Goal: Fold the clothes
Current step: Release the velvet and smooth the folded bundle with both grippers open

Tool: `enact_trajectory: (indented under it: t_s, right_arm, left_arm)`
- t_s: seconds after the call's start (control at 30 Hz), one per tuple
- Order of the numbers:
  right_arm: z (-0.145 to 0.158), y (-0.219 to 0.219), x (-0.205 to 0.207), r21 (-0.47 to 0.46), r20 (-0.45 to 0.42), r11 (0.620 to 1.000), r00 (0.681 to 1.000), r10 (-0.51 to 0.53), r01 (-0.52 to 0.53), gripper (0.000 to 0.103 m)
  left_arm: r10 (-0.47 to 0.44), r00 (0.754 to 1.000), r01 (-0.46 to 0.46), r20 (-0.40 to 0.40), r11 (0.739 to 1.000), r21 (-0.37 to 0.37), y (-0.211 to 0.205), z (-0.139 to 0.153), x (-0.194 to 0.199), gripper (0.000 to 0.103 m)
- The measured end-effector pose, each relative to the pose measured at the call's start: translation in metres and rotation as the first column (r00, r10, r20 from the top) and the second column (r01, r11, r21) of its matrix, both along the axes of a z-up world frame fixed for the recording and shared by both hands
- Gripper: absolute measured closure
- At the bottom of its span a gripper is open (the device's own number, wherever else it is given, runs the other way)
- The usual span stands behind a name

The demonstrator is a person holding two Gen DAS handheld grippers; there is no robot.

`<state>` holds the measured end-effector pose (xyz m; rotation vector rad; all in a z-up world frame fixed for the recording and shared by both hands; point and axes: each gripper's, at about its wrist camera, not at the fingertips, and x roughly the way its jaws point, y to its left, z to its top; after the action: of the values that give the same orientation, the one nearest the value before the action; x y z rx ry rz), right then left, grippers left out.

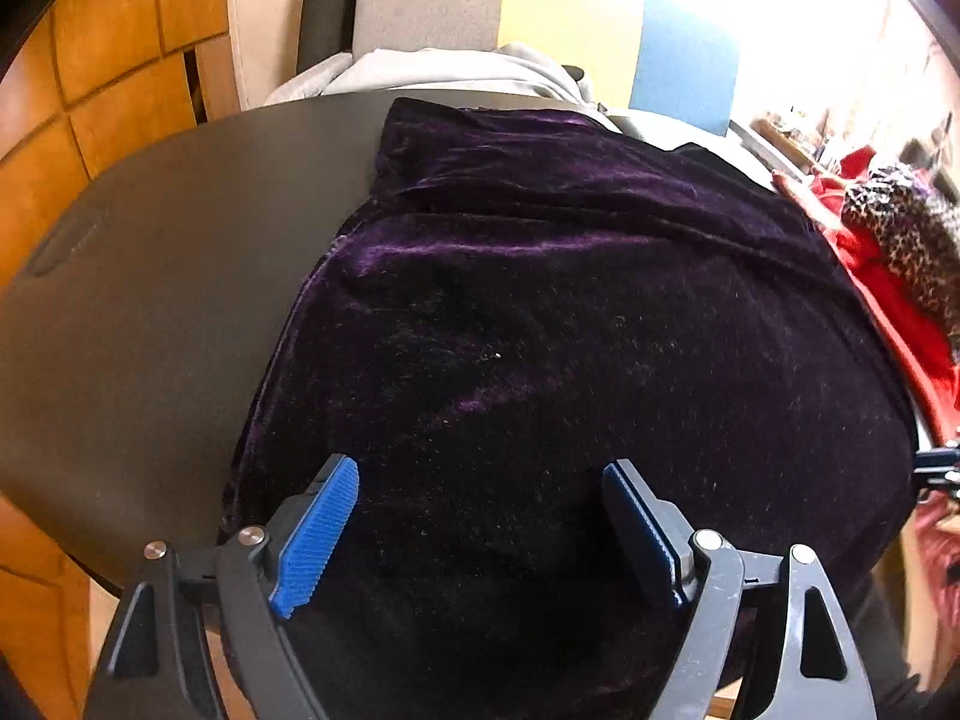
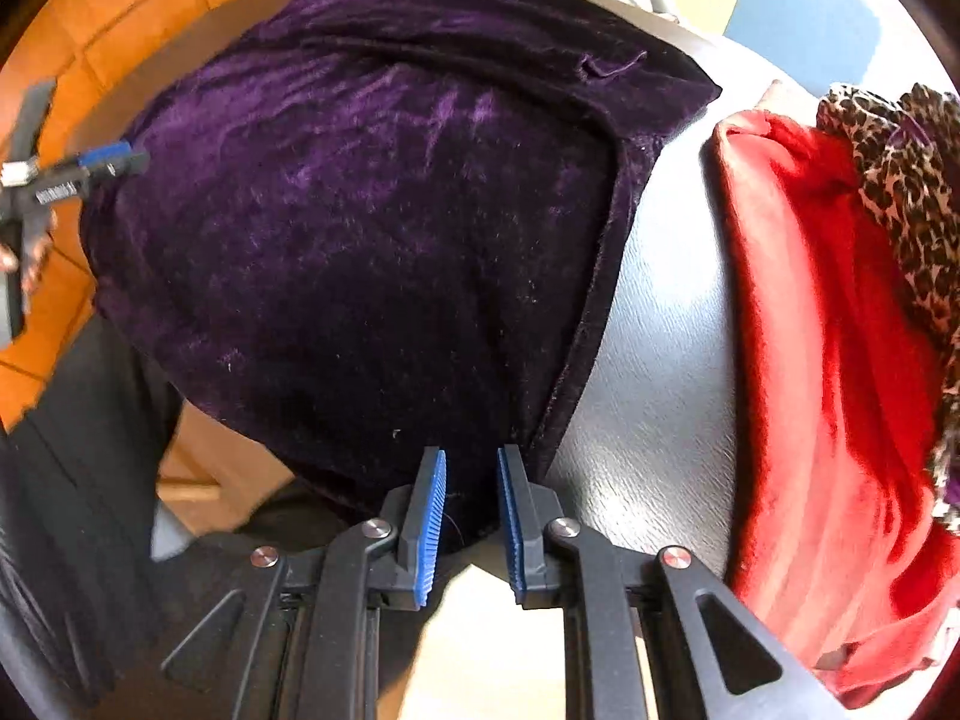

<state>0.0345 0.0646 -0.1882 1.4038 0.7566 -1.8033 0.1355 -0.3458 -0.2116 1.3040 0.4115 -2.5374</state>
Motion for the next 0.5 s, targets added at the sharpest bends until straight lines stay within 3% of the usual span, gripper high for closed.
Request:
enact_trajectory:
  t_s: [0.1, 0.17, 0.27, 0.4, 0.5]
  right_arm:
    - [0.007, -0.002, -0.012, -0.012, 0.059, 1.000, 0.998, -0.028, 0.029, 0.087]
    - [0.018, -0.007, -0.023, -0.045, 0.079, 0.998, 0.996, -0.038, 0.042, 0.082]
    - [0.046, -0.025, -0.056, -0.189, 0.068, 0.980, 0.997, -0.045, 0.057, 0.081]
    - [0.079, -0.064, -0.132, -0.421, 0.112, 0.901, 0.992, -0.059, 0.101, 0.078]
    - [0.083, -0.108, -0.199, -0.456, 0.101, 0.885, 0.993, -0.058, 0.099, 0.076]
  left_arm:
    - [0.019, 0.998, -0.014, -0.057, 0.996, 0.091, -0.023, 0.016, -0.003, 0.021]
    - [0.030, 0.992, -0.018, -0.126, 0.995, 0.097, -0.041, 0.036, -0.012, 0.020]
    - [-0.024, 0.979, 0.034, -0.201, 0.999, 0.043, -0.061, 0.064, -0.047, 0.013]
    - [-0.190, 0.959, 0.182, -0.211, 0.982, -0.060, -0.064, 0.083, -0.126, 0.012]
    - [-0.286, 0.942, 0.276, -0.177, 0.958, -0.082, -0.063, 0.083, -0.186, 0.012]
